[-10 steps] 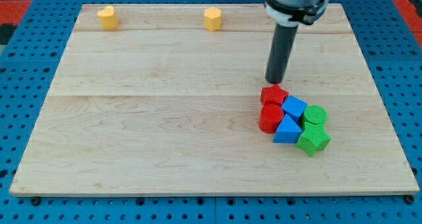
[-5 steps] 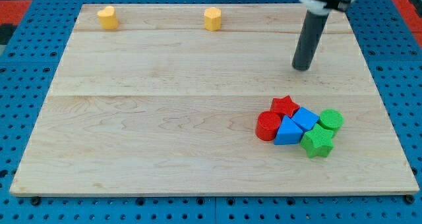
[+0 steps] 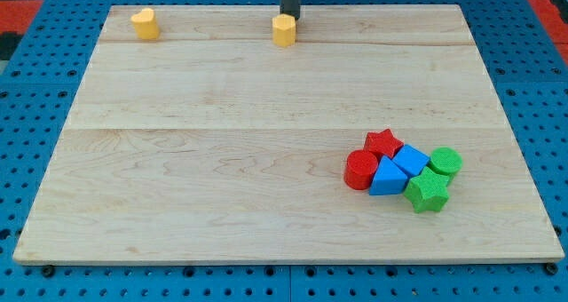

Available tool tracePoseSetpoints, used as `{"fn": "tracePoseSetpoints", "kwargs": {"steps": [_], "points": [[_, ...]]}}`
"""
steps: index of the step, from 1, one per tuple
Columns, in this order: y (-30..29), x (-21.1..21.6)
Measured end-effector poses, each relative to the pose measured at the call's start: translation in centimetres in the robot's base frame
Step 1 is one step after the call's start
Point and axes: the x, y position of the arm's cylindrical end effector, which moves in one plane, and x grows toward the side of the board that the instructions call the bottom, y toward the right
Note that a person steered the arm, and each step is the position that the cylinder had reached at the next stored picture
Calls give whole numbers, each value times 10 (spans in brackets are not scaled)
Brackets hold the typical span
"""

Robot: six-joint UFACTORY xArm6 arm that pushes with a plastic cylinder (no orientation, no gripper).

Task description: Push the yellow hexagon into group of blocks

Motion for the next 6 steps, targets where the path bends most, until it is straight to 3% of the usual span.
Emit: {"fn": "tracePoseSetpoints", "kwargs": {"steps": [2, 4, 6], "points": [[-28, 50], [-11, 137], [-5, 189]]}}
